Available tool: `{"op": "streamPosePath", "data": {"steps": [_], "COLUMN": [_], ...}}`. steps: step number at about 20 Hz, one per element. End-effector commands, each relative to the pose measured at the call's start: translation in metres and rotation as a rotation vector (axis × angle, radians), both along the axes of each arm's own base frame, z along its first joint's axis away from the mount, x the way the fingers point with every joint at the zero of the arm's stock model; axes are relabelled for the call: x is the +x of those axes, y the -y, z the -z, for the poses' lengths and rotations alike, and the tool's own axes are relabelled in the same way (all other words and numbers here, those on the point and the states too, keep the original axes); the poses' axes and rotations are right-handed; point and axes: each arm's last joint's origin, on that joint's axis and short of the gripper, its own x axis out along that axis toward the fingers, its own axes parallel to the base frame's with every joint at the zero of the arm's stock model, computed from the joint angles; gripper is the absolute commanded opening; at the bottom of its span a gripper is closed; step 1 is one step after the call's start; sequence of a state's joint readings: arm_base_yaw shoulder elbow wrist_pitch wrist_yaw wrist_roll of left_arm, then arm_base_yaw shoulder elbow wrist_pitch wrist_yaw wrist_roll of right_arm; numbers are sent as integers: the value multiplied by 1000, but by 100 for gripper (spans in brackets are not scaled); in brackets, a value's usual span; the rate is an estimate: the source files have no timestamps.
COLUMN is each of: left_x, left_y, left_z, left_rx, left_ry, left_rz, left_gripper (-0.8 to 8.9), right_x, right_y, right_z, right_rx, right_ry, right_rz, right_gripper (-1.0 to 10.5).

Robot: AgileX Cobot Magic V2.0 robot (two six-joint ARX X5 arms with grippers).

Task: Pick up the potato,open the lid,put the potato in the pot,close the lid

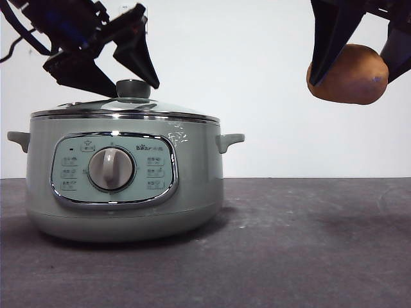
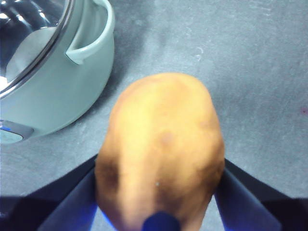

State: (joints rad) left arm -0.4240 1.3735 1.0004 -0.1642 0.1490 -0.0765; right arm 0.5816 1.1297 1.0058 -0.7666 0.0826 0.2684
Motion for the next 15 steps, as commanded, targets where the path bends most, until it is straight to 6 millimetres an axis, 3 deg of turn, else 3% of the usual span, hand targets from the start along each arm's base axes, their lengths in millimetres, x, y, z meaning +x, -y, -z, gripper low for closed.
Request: {"op": "streamPosePath", "data": {"steps": [1, 2, 5, 6, 10, 15], "left_x": [5, 5, 5, 5, 3, -16], "left_y": [3, 3, 5, 5, 5, -4], "left_z": [7, 8, 7, 7, 2, -41], "left_rx": [38, 41, 61, 70, 60, 17], "left_ry": [-4, -9, 18, 26, 59, 159], "left_rz": [0, 1, 28, 36, 39, 32], "left_gripper": [370, 331, 23, -14, -8, -8], "right_x": [0, 0, 1, 1, 3, 10], "right_y": [0, 0, 0, 0, -2, -10], "right_z": [0, 0, 0, 0, -2, -18], "right_rx": [-7, -7, -6, -6, 19, 171], "right_ry": [3, 3, 3, 3, 35, 133], "right_rz": [-3, -3, -1, -1, -2, -76], "right_gripper": [-12, -12, -12, -12, -12, -12]}}
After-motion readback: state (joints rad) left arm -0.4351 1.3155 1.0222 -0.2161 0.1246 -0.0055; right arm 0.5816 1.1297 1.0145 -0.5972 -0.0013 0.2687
